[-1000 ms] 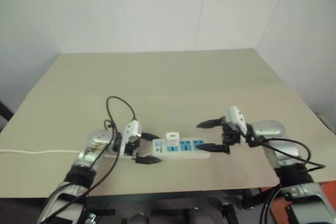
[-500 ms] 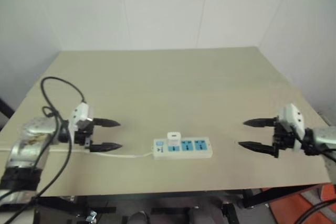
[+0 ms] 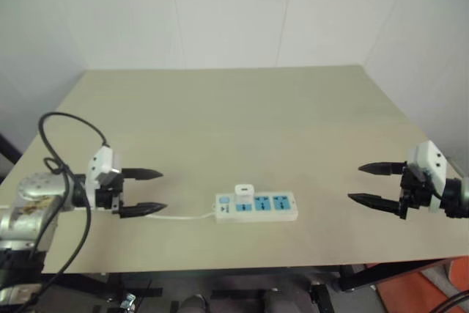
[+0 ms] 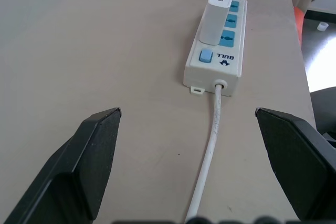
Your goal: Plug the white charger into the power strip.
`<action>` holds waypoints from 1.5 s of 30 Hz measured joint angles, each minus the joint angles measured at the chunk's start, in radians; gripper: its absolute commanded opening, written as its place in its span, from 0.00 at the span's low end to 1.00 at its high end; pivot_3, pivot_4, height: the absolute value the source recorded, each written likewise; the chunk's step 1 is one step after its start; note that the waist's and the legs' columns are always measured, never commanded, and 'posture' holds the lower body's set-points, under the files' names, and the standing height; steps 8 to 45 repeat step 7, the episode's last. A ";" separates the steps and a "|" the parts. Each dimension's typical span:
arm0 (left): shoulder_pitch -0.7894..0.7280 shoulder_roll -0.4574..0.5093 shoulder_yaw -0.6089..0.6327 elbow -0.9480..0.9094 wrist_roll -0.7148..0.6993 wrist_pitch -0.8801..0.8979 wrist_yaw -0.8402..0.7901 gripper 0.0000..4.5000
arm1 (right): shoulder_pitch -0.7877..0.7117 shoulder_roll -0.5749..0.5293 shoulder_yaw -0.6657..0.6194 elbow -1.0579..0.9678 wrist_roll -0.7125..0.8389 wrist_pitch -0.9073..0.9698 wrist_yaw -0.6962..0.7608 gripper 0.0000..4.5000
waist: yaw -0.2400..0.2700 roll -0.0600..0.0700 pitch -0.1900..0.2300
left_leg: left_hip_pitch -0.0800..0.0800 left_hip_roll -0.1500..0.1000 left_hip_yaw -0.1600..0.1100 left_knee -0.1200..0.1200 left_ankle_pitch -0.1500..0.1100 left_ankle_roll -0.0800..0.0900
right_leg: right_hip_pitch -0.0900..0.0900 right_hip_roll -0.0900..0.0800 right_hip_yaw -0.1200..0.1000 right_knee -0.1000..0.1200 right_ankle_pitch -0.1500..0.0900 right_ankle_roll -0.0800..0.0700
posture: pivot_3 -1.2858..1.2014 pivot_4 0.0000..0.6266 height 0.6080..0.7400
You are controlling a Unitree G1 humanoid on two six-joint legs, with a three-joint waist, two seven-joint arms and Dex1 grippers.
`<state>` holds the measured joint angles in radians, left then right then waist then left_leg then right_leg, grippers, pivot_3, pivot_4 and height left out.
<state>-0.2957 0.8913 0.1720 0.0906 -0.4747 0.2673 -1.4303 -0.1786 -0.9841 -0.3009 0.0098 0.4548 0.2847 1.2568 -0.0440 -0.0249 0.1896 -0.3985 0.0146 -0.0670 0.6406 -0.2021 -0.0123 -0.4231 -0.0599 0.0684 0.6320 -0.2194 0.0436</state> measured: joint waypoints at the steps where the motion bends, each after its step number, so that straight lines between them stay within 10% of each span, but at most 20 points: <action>1: 0.000 -0.003 -0.002 -0.002 0.000 0.001 0.001 1.00 | 0.003 0.000 0.000 -0.005 0.000 0.004 0.000 1.00 | 0.000 0.000 0.000 | 0.000 0.000 0.000 0.000 0.000 0.000 | 0.000 0.000 0.000 0.000 0.000 0.000 | 0.52 0.24 1.00; 45: 0.000 -0.016 -0.016 -0.018 -0.005 0.019 0.001 1.00 | 0.007 0.000 0.000 -0.027 0.001 0.012 0.000 1.00 | -0.001 0.000 0.000 | 0.000 0.000 0.001 0.000 0.000 0.000 | 0.000 0.000 0.001 0.000 0.000 0.000 | 0.52 0.24 1.00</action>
